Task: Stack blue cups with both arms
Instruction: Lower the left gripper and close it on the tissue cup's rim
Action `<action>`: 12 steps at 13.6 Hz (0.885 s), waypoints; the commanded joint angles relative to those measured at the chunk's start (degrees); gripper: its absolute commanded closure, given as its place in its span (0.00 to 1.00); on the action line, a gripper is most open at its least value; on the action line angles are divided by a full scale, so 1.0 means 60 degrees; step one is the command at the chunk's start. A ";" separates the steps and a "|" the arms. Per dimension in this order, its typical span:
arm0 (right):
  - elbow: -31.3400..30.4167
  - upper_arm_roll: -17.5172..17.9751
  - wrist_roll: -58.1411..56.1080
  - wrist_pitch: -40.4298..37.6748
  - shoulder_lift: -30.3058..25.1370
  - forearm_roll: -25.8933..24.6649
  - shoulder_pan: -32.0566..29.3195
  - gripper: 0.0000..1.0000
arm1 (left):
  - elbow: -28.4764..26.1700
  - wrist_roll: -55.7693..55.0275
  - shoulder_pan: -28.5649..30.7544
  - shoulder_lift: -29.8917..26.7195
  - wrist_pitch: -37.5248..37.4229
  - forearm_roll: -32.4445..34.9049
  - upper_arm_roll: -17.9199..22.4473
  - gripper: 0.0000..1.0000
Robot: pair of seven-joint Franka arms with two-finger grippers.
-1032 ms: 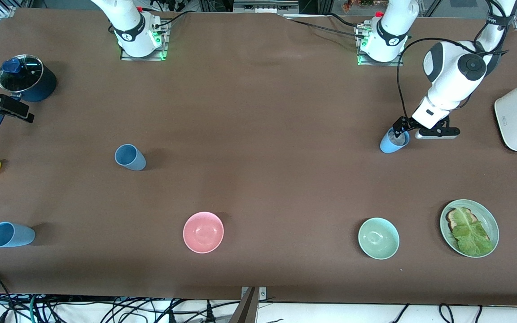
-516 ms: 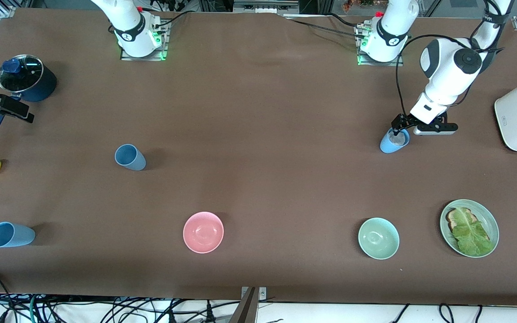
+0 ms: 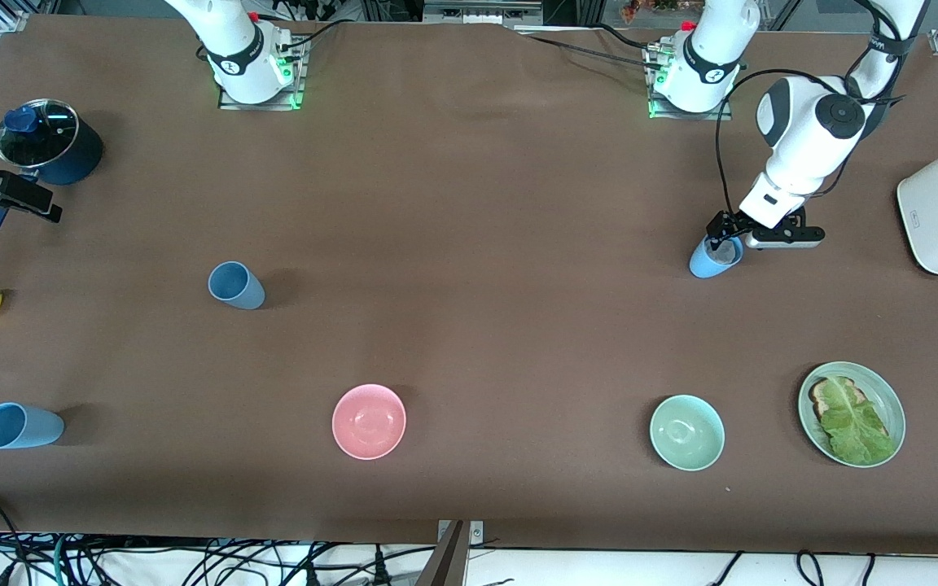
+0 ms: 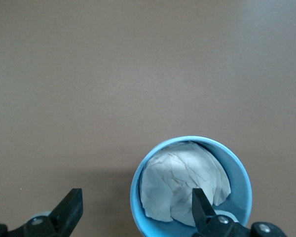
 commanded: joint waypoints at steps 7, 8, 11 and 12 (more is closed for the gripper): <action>0.0236 0.0037 -0.0219 -0.0174 0.0118 0.0161 -0.0121 0.00 | -0.0007 0.0228 0.0120 -0.0103 0.0151 -0.0205 -0.0002 1.00; 0.0236 0.0037 -0.0205 -0.0174 0.0118 0.0161 -0.0150 0.00 | -0.0007 0.0243 0.0120 -0.0117 0.0107 -0.0205 -0.0002 1.00; 0.0236 0.0037 -0.0219 -0.0174 0.0118 0.0161 -0.0121 0.00 | 0.0008 0.0228 0.0120 -0.0132 0.0077 -0.0205 -0.0002 1.00; 0.0236 0.0037 -0.0219 -0.0174 0.0118 0.0161 -0.0121 0.00 | 0.0037 0.0228 0.0120 -0.0161 -0.0010 -0.0205 -0.0002 1.00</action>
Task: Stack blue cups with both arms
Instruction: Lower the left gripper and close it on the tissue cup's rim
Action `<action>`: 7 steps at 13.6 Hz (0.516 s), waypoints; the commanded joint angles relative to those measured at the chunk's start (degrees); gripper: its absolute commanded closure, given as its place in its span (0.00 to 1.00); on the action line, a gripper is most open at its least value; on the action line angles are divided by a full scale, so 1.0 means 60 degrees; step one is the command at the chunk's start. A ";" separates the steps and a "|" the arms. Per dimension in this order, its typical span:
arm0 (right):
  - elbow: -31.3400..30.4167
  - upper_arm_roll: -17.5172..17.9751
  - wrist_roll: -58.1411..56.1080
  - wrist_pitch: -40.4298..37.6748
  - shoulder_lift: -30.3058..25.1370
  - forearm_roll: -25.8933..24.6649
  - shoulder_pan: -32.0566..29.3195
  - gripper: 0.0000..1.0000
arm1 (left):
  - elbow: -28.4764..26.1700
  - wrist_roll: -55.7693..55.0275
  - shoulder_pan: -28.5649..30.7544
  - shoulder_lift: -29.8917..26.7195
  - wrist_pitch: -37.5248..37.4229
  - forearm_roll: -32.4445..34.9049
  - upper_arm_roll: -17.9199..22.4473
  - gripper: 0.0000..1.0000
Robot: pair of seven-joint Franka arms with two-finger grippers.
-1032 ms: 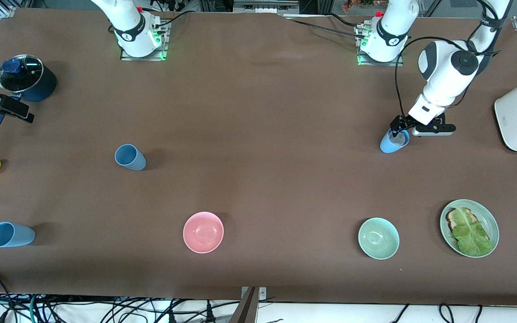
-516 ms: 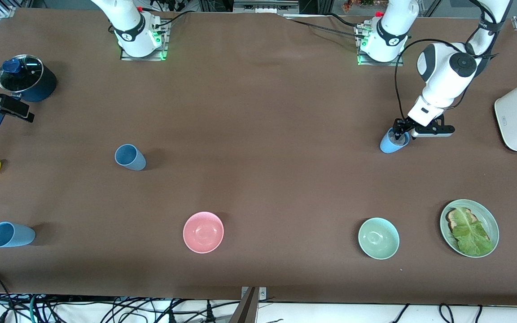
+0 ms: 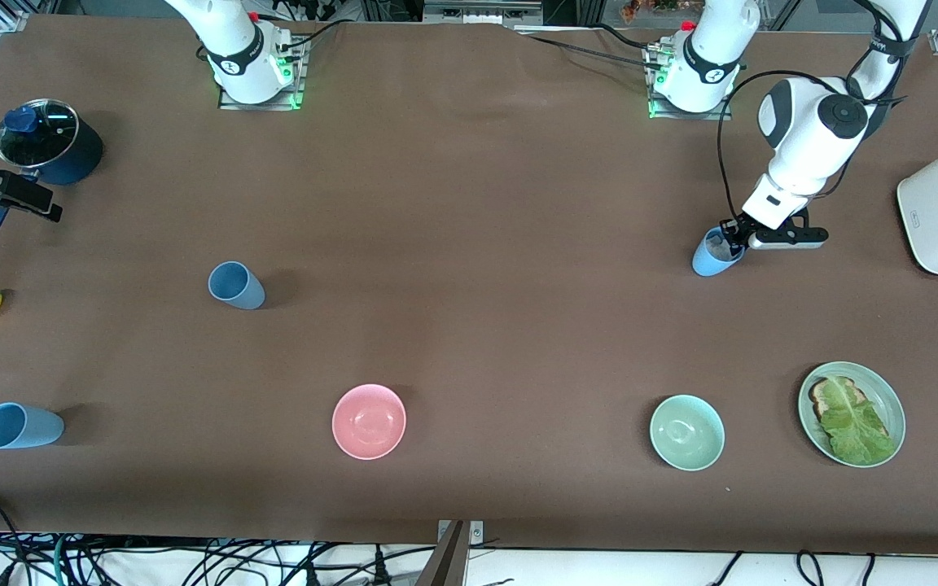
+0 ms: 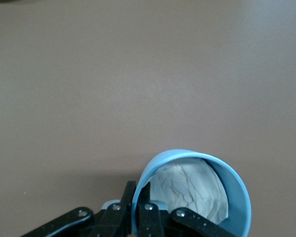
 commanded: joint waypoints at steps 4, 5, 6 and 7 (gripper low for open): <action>0.0236 0.0038 -0.0216 -0.0158 0.0118 0.0161 -0.0119 0.00 | 0.0727 0.0242 0.0031 -0.0735 -0.1859 -0.0204 -0.0017 1.00; 0.0236 0.0038 -0.0216 -0.0158 0.0118 0.0161 -0.0148 0.00 | 0.1078 0.0257 0.0046 -0.0853 -0.2460 -0.0204 -0.0017 1.00; 0.0236 0.0038 -0.0216 -0.0158 0.0118 0.0161 -0.0119 0.00 | 0.1444 0.0257 0.0031 -0.0897 -0.3075 -0.0204 -0.0017 1.00; 0.0236 0.0038 -0.0216 -0.0158 0.0118 0.0161 -0.0148 0.00 | 0.1839 0.0272 0.0031 -0.0970 -0.3646 -0.0190 -0.0017 1.00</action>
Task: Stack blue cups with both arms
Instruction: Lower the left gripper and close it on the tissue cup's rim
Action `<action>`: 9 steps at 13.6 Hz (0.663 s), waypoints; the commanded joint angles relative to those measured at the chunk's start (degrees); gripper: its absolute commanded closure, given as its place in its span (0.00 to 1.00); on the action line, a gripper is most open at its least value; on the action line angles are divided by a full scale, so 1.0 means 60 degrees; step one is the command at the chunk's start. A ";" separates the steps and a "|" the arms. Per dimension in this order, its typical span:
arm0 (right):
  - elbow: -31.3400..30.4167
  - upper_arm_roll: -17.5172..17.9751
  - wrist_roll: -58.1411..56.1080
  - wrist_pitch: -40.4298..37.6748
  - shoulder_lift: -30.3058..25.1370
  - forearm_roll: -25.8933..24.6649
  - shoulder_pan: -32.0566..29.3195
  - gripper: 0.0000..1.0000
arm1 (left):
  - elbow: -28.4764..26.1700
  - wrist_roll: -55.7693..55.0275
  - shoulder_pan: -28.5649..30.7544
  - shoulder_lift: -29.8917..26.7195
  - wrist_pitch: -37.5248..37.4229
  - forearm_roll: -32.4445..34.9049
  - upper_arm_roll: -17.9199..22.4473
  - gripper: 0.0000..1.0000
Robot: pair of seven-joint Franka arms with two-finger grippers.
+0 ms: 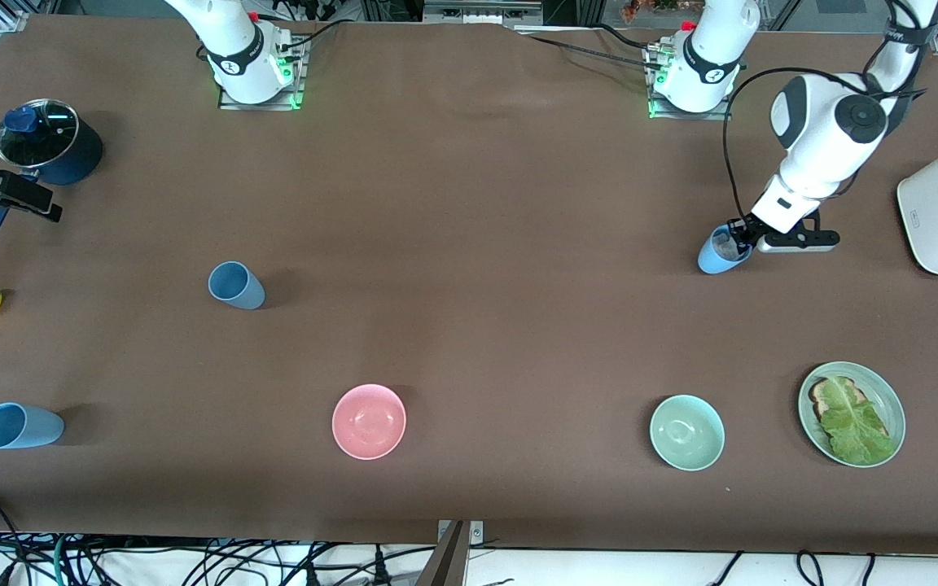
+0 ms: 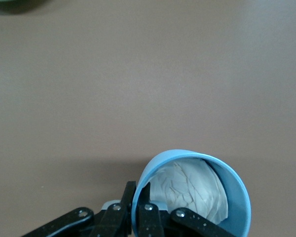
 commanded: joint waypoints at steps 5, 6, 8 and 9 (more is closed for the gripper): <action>0.0236 0.0024 -0.0213 -0.0157 0.0118 0.0161 -0.0145 0.00 | 0.2468 0.0257 -0.0100 -0.0370 -0.3526 -0.0175 -0.0017 1.00; 0.0236 0.0024 -0.0213 -0.0157 0.0118 0.0161 -0.0145 0.00 | 0.2877 0.0257 -0.0100 -0.0370 -0.4008 -0.0190 -0.0017 1.00; 0.0236 0.0024 -0.0213 -0.0157 0.0118 0.0161 -0.0145 0.00 | 0.3566 0.0242 -0.0130 -0.0326 -0.4844 -0.0175 -0.0032 1.00; 0.0236 0.0024 -0.0213 -0.0157 0.0118 0.0161 -0.0145 0.00 | 0.3700 0.0242 -0.0144 -0.0326 -0.5007 -0.0175 -0.0046 1.00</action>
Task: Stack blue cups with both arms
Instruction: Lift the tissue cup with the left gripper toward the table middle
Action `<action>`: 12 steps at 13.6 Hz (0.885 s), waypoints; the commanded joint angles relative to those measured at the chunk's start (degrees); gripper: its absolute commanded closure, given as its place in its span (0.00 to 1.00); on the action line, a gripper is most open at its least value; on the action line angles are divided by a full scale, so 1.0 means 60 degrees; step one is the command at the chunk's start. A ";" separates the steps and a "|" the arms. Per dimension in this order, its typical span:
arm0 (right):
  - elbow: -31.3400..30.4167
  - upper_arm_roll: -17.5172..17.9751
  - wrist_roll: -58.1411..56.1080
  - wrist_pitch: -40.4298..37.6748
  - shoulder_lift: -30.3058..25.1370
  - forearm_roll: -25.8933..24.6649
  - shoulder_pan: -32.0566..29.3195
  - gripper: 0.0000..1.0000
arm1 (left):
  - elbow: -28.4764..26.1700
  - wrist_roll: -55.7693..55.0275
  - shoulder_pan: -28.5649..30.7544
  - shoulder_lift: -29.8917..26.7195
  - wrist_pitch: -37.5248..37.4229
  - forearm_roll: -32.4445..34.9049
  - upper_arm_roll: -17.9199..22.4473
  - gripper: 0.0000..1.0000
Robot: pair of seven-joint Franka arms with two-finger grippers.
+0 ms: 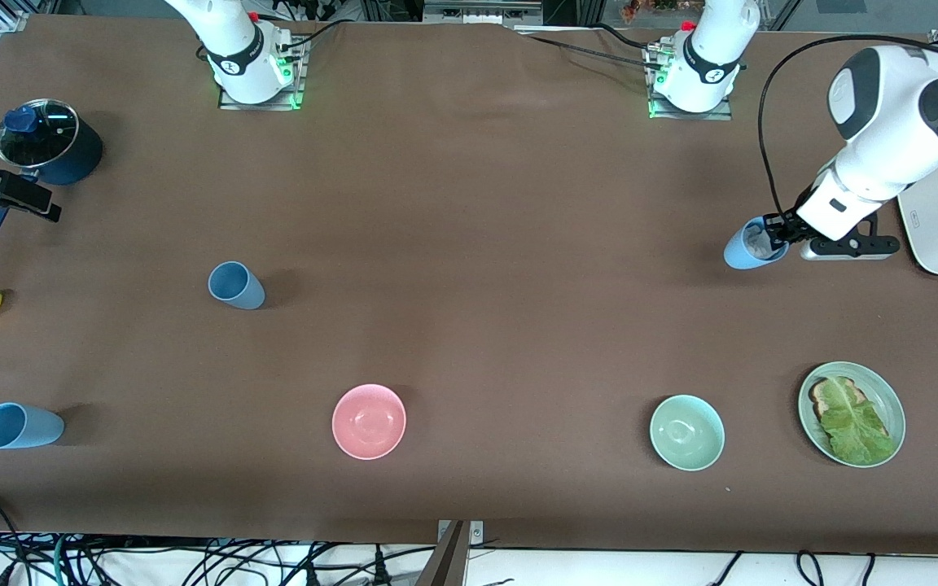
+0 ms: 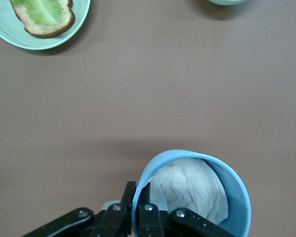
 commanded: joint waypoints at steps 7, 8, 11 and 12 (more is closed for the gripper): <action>0.0221 -0.0055 -0.0227 -0.0156 0.0132 0.0161 -0.0135 0.00 | 0.2319 0.0138 -0.0392 0.0161 -0.2646 -0.0058 -0.0053 1.00; 0.0221 -0.0055 -0.0227 -0.0156 0.0132 0.0147 -0.0135 0.00 | 0.2349 0.0021 -0.0510 0.0162 -0.2647 -0.0072 -0.0053 1.00; 0.0221 -0.0055 -0.0227 -0.0156 0.0132 0.0161 -0.0135 0.00 | 0.2597 -0.1104 -0.1168 0.0293 -0.2647 -0.0087 -0.0053 1.00; 0.0221 -0.0055 -0.0212 -0.0156 0.0132 0.0161 -0.0150 0.00 | 0.2656 -0.1586 -0.1446 0.0323 -0.2647 -0.0116 -0.0068 1.00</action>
